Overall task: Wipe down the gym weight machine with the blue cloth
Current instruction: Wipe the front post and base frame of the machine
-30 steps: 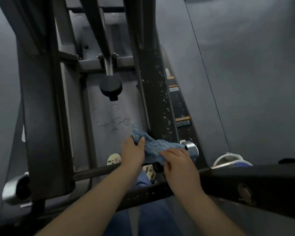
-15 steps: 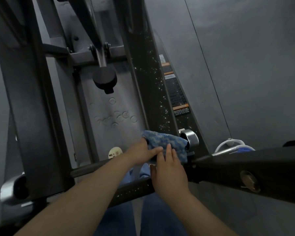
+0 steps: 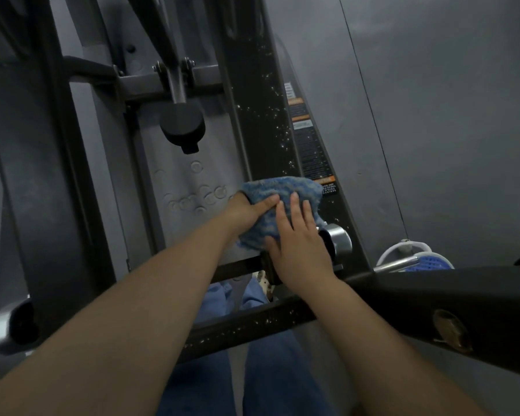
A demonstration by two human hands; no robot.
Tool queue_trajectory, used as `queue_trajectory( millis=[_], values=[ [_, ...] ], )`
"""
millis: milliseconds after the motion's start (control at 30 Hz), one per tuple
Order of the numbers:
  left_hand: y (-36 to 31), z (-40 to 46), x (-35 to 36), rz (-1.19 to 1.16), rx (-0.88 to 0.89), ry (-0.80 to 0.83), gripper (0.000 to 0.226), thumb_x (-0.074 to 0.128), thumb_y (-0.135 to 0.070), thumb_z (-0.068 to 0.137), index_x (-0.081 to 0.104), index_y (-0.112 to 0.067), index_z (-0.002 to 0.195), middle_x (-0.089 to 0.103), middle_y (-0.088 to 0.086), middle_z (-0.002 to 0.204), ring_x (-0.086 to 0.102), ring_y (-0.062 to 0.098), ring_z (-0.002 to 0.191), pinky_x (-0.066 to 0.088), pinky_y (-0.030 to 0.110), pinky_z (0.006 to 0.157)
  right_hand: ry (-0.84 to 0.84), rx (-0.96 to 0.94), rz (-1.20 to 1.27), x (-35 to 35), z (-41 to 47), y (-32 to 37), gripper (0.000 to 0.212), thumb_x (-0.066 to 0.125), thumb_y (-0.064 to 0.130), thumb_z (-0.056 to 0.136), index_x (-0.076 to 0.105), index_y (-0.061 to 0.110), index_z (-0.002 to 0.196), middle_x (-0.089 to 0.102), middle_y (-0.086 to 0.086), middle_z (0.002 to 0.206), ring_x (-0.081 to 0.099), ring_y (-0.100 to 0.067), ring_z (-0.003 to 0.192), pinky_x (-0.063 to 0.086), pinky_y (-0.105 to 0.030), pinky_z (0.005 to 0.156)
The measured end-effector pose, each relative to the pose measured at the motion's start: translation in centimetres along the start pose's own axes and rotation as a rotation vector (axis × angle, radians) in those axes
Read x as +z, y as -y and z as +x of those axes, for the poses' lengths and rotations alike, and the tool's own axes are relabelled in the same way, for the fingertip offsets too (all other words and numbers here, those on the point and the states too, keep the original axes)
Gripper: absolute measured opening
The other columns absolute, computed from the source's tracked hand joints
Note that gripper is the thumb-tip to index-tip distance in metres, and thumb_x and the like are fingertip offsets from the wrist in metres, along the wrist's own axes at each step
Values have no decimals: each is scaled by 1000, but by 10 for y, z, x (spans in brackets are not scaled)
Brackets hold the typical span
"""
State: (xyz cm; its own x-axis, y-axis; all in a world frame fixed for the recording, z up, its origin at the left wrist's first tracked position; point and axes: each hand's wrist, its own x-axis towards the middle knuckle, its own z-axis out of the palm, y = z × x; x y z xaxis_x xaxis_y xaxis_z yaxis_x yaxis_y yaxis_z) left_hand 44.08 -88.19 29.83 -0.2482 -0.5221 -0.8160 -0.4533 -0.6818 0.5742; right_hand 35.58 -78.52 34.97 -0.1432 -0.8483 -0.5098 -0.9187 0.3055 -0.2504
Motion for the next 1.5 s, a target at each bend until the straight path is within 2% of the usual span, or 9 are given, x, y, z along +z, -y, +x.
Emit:
queue_trajectory(
  millis=[133, 267, 400, 633, 733, 1000, 1133, 1300, 1500],
  values=[
    [4, -5, -10, 144, 8, 171, 58, 73, -30, 78, 47, -11, 126, 55, -4, 115, 54, 13, 105, 45, 26, 87, 90, 1, -19, 11, -23, -4, 69, 37, 35, 100, -7, 19, 150, -17, -7, 157, -11, -25, 145, 8, -37, 117],
    [26, -14, -7, 361, -54, 363, 56, 75, -31, 75, 51, -15, 123, 58, -2, 113, 55, 14, 106, 46, 26, 90, 43, 42, -112, 38, -56, -4, 83, 84, 35, 60, 53, 8, 132, 45, -21, 140, 50, -37, 125, 49, -41, 92],
    [46, -16, -4, 513, -65, 468, 65, 79, -38, 69, 54, -14, 123, 62, 2, 118, 60, 15, 105, 51, 30, 89, 65, 117, -115, 53, -82, 13, 76, 87, 34, 49, 67, 5, 117, 59, -23, 125, 61, -37, 110, 54, -39, 82],
    [48, -22, 2, 428, 2, 334, 49, 71, -40, 78, 56, -15, 117, 64, 1, 112, 61, 14, 98, 53, 25, 79, 63, 220, -33, 56, -61, 34, 64, 19, 25, 83, 46, -13, 126, 33, -38, 139, 26, -53, 133, 14, -51, 115],
    [34, -15, -1, 276, 11, 272, 28, 64, -31, 86, 54, -17, 107, 61, 0, 99, 60, 10, 86, 50, 12, 64, -82, 185, 59, 29, -36, 24, 51, 28, 21, 91, 35, -6, 133, 28, -31, 147, 25, -43, 138, 28, -46, 113],
    [2, -4, -2, -297, 15, 49, 34, 53, -35, 93, 54, -11, 116, 66, 8, 109, 64, 20, 94, 54, 28, 75, -36, 39, 101, -10, 24, 20, 61, 36, 22, 100, 3, 8, 150, -5, -13, 158, -5, -30, 146, 0, -36, 117],
    [12, -11, 4, -316, -9, 46, 24, 51, -33, 94, 55, -15, 109, 66, 6, 102, 64, 16, 87, 52, 24, 68, -56, 45, -82, 11, 8, 23, 74, 78, 21, 72, 45, -8, 132, 43, -30, 138, 43, -45, 127, 39, -50, 104],
    [11, -4, 6, -326, -14, 9, 31, 52, -33, 92, 55, -11, 114, 65, 11, 112, 62, 25, 103, 51, 36, 89, -56, 89, -23, 13, 16, 24, 72, 84, 19, 64, 55, -5, 125, 51, -27, 132, 50, -44, 121, 46, -52, 95],
    [-18, 21, -6, -374, 87, 0, 60, 58, -48, 85, 45, -12, 131, 64, 7, 118, 63, 20, 105, 50, 40, 94, -57, 84, 238, -32, 66, 31, 47, 36, 12, 100, 25, 14, 145, -4, -2, 159, -10, -22, 146, 15, -33, 116]
  ],
)
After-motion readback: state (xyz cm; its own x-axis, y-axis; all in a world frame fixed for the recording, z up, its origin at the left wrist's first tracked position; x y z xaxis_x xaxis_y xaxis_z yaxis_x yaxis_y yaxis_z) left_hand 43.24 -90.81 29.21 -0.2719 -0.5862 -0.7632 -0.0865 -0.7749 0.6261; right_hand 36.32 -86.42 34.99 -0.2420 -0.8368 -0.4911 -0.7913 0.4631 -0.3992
